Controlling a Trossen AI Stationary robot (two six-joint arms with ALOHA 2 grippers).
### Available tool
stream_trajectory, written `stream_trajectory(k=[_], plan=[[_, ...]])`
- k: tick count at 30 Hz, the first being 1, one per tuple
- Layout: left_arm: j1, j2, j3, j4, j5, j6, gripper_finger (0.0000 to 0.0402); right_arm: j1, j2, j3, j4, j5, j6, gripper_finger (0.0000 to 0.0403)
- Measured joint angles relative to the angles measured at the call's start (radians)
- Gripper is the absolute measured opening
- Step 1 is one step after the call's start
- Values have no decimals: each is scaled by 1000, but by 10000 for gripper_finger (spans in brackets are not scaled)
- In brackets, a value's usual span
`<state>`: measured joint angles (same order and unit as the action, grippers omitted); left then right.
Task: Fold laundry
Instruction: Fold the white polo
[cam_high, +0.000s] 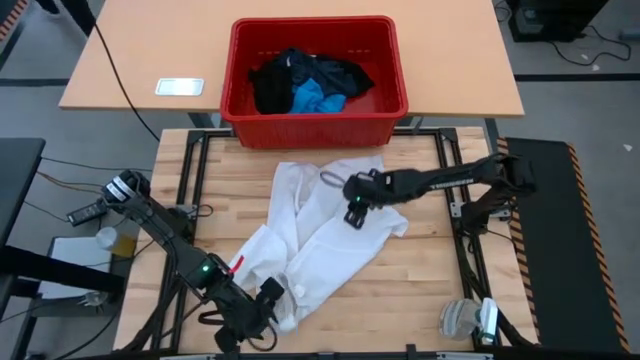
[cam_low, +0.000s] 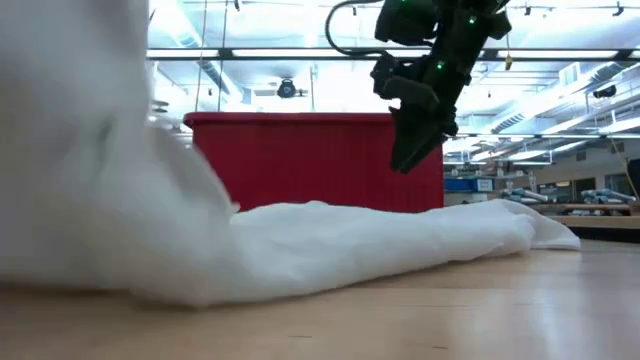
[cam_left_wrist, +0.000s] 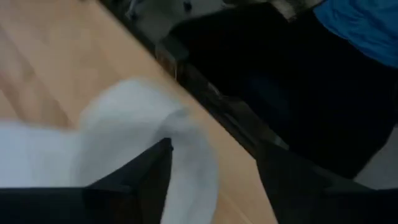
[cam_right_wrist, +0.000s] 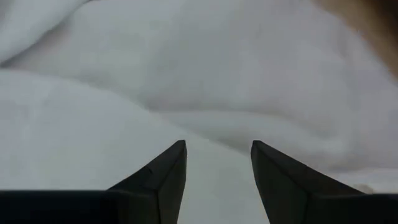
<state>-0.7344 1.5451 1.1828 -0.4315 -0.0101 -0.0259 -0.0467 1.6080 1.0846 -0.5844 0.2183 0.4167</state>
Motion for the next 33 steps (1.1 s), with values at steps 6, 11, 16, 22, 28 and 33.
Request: stream_trajectory(k=[6,11,16,22,28,33], plan=[[38,-9,0,-200,16,-99,259,101,54,-83,142,-44,45,188],[85,-9,0,-356,-221,-35,247,176,77,-139,176,-53,140,188],[228,-9,-2,-385,-369,88,226,275,75,-159,153,5,235,188],[485,-7,-130,-215,-251,212,200,375,76,-198,147,44,359,188],[730,-7,-300,-15,-172,325,193,459,76,-229,114,12,510,188],[898,-7,-389,134,-86,363,192,536,73,-228,84,-49,583,188]])
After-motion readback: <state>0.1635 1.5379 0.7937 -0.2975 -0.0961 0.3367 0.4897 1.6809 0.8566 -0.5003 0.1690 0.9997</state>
